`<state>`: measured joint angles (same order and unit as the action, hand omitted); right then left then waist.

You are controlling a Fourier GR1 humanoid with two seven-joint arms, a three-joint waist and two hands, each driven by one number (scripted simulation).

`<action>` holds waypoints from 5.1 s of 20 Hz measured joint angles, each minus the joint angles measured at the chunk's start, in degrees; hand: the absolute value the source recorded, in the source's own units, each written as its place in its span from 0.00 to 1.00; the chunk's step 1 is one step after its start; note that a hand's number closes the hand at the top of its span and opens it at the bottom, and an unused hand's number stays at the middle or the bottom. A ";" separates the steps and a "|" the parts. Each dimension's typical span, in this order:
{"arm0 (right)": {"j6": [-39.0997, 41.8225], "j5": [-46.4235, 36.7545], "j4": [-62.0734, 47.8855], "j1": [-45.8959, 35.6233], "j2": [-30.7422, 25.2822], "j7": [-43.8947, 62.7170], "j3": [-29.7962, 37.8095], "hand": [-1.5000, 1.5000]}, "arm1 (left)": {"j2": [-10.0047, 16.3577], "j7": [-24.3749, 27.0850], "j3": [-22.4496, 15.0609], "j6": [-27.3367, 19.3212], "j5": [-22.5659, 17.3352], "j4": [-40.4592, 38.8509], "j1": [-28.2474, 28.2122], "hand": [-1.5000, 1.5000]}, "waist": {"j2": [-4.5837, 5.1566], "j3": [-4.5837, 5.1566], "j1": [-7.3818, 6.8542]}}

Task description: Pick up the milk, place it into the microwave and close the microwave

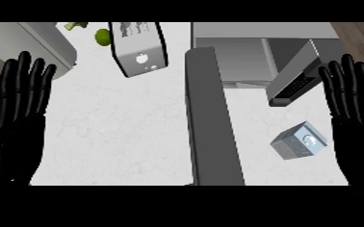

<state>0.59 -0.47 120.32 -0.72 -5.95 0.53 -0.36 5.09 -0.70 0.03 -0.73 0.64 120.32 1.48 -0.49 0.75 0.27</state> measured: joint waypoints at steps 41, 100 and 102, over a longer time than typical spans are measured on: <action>32.97 4.52 -31.85 7.13 -9.95 -21.31 22.20 0.00 | -1.29 -0.36 14.64 21.76 -25.80 14.33 -33.79 0.00 | 0.48 -0.83 -1.39; 4.15 -11.07 -103.01 -27.25 -1.55 -59.64 17.70 1.00 | -1.49 3.09 22.82 34.41 -37.46 12.53 -44.00 0.00 | 0.88 -0.87 -2.32; 2.51 -11.29 -102.93 -28.89 -0.75 -59.42 17.70 1.00 | -1.55 2.83 22.89 34.57 -37.76 12.56 -44.40 0.00 | 0.84 -0.88 -2.26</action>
<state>3.10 -11.76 17.39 -29.61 -6.70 -58.89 17.34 3.53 2.13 22.92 33.83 -37.12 132.88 -42.92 0.35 -0.13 -1.99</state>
